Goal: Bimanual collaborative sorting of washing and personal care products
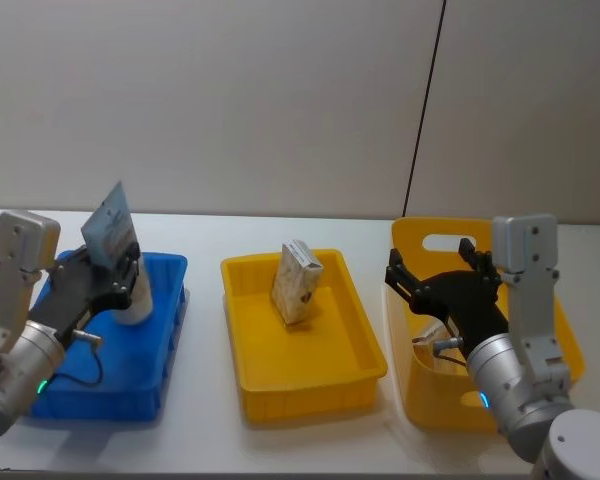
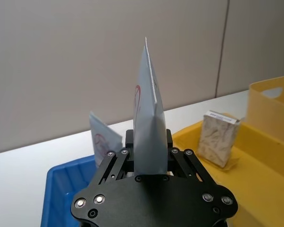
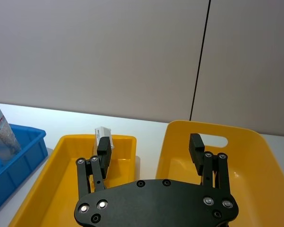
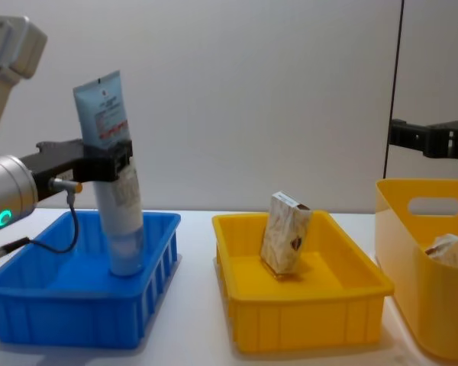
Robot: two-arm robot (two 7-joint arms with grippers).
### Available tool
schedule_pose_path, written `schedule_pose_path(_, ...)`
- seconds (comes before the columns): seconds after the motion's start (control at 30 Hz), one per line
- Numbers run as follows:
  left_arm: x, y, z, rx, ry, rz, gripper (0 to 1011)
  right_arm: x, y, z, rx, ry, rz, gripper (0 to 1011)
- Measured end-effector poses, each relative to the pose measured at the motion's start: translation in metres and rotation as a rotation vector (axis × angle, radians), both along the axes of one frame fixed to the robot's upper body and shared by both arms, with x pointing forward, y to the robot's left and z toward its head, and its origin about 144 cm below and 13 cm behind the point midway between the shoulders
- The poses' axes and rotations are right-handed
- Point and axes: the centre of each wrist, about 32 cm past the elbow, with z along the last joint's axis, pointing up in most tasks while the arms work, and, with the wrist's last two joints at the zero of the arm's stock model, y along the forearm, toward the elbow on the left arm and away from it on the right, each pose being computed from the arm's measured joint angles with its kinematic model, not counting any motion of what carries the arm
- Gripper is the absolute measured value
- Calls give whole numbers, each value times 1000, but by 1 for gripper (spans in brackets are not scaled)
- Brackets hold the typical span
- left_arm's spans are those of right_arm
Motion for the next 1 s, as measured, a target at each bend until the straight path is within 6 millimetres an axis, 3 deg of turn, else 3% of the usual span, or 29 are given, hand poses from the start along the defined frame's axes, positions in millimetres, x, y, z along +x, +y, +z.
schedule_pose_path(0.47, 1, 0, 13, -41, -48, -181, 280, 0, 0, 0, 0, 0, 0, 1004)
schedule_pose_path(1.0, 11, -47, 29, -68, -70, -318, 280, 0, 0, 0, 0, 0, 0, 1004)
